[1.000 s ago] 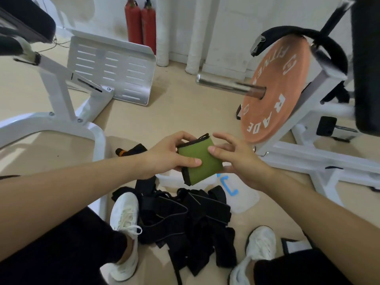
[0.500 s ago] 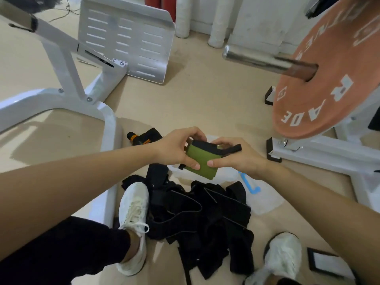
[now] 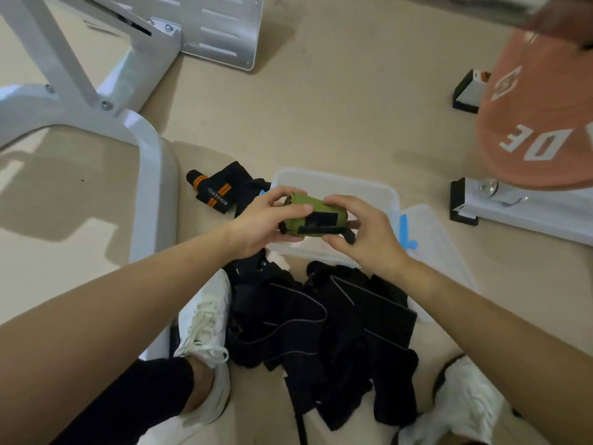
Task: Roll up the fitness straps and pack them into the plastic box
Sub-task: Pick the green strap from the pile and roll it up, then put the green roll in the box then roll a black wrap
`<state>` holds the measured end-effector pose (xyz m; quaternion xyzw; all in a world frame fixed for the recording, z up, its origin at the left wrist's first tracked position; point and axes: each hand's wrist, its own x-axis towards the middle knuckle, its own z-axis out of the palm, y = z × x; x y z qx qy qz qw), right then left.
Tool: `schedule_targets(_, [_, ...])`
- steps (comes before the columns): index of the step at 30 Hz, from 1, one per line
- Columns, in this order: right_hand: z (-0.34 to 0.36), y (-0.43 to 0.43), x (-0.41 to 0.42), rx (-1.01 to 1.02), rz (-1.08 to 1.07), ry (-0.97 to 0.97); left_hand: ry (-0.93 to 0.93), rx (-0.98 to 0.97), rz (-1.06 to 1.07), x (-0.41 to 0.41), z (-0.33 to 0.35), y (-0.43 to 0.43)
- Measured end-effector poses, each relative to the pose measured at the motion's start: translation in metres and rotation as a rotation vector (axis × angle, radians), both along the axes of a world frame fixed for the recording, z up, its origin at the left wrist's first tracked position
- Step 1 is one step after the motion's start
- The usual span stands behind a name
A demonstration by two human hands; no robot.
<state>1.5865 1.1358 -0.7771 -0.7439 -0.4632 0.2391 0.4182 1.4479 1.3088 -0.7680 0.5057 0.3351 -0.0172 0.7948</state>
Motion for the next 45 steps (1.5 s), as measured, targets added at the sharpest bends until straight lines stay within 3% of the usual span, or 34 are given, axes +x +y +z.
schedule_targets(3, [-0.003, 0.006, 0.002, -0.094, -0.035, 0.205, -0.01, 0.101, 0.018, -0.005, -0.013, 0.004])
schedule_targets(7, [-0.008, 0.013, 0.006, -0.215, -0.21, 0.864, -0.033, 0.315, 0.061, -0.009, -0.023, -0.001])
schedule_targets(11, [-0.016, 0.024, 0.001, -0.17, -0.325, 1.097, -0.084, 0.492, 0.072, -0.008, -0.034, -0.014])
schedule_targets(14, [-0.024, 0.036, 0.002, -0.14, -0.361, 1.108, -0.087, 0.652, 0.05, -0.004, -0.043, -0.019])
schedule_targets(18, [-0.045, 0.052, 0.016, -0.158, -0.385, 1.078, -0.084, 0.628, -0.017, -0.004, -0.049, -0.006])
schedule_targets(23, [-0.085, 0.072, 0.031, -0.308, -0.377, 0.791, 0.173, 0.911, -0.01, -0.017, -0.071, 0.023])
schedule_targets(29, [-0.125, 0.098, 0.028, -0.317, -0.285, 0.55, 0.18, 0.748, -0.066, -0.028, -0.086, 0.025])
schedule_targets(34, [-0.137, 0.1, 0.023, -0.481, -0.311, 0.09, 0.17, 0.681, -0.034, -0.029, -0.088, 0.026])
schedule_targets(36, [-0.136, 0.098, 0.017, -0.558, -0.379, 0.155, 0.171, 0.663, -0.029, -0.031, -0.089, 0.024])
schedule_targets(40, [-0.136, 0.096, 0.015, -0.567, -0.546, 0.708, 0.173, 0.622, -0.011, -0.032, -0.093, 0.022])
schedule_targets(45, [-0.136, 0.1, 0.017, -0.483, -0.511, 0.744, 0.168, 0.576, -0.014, -0.033, -0.095, 0.025])
